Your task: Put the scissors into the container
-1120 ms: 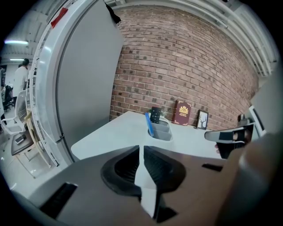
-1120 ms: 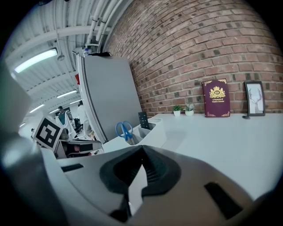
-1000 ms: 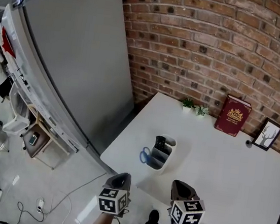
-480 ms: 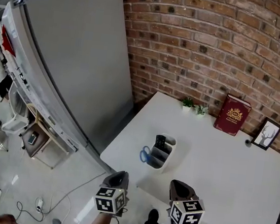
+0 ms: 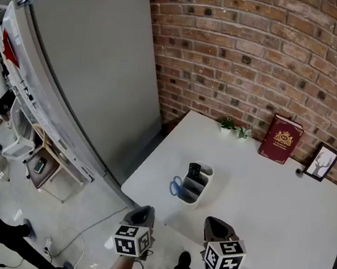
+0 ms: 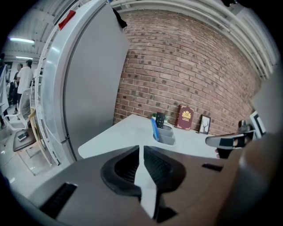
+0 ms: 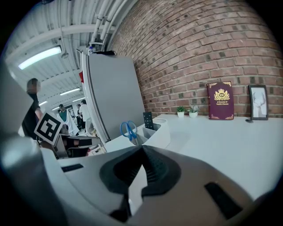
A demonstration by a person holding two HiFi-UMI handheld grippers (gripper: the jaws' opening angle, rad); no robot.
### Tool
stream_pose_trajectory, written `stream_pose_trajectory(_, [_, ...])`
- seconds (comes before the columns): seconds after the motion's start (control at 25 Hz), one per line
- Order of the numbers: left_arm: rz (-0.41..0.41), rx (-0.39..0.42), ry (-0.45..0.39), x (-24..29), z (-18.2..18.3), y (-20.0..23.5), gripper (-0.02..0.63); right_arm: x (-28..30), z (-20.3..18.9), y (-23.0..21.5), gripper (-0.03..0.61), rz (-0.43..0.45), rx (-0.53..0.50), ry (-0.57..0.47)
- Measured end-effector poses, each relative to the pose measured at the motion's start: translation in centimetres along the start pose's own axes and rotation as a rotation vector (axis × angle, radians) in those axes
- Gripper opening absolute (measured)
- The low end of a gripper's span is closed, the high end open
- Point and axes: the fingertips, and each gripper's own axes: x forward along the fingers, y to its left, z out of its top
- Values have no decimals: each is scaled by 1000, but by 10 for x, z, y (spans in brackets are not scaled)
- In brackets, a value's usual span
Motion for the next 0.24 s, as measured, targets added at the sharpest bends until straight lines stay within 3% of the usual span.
stream_pose_trajectory(0.24, [-3, 1, 5, 1, 0, 3, 31, 3, 1, 0, 0, 1, 4, 2])
